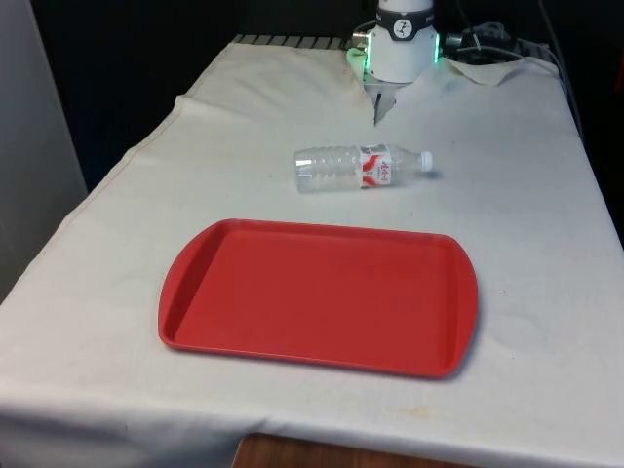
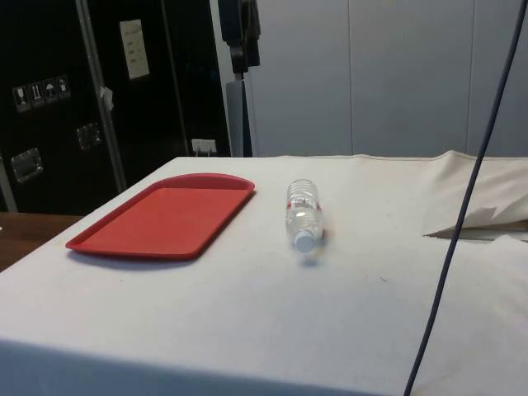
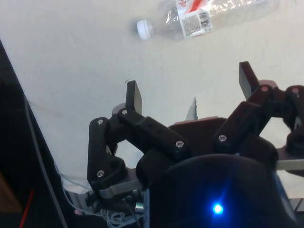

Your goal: Place the bottle upright on the tray.

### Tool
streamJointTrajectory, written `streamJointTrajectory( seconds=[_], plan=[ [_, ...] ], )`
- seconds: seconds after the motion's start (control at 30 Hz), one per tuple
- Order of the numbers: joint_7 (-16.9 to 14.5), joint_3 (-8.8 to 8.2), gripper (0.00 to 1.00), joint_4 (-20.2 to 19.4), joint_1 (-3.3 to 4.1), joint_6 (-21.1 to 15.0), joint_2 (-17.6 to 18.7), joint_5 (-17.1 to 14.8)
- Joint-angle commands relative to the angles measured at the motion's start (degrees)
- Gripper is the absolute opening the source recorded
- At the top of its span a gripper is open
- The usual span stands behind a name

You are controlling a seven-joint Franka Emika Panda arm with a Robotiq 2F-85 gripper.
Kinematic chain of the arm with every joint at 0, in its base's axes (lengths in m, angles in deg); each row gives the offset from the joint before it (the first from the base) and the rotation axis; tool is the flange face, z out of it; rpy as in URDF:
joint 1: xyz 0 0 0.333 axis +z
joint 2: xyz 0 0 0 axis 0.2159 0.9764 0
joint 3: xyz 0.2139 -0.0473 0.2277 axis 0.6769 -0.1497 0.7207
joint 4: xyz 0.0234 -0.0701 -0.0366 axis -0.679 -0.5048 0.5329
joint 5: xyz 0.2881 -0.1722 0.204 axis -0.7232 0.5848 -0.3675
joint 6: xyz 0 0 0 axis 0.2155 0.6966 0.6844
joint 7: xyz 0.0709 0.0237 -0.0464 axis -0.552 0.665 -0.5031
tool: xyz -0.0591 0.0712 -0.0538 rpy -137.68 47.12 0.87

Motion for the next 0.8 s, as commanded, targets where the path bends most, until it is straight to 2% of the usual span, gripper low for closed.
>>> streamJointTrajectory(
  seconds=[0.0, 0.07, 0.33, 0.37, 0.4, 0.63, 0.67, 0.7, 0.77],
  plan=[
    [0.3, 0.06, 1.00, -0.1, 0.00, 0.0, 0.1, 0.4],
    [0.0, 0.00, 1.00, -0.1, 0.00, 0.1, 0.1, 0.0],
    [-0.7, 0.00, 1.00, -3.6, -0.11, -5.0, 0.9, 0.2],
    [-0.5, 0.00, 1.00, -3.0, -0.06, -3.9, 1.0, 0.1],
    [-0.7, 0.00, 1.00, -4.0, -0.11, -5.7, 1.0, 0.2],
    [-1.4, -0.06, 1.00, -7.3, -0.11, -10.8, 1.8, 0.1],
    [-1.2, 0.00, 1.00, -6.9, -0.11, -9.7, 1.7, 0.1],
    [-1.5, -0.06, 1.00, -7.7, -0.11, -11.4, 1.9, 0.1],
    [-1.7, -0.06, 1.00, -8.5, -0.11, -12.5, 2.1, 0.1]
  ],
)
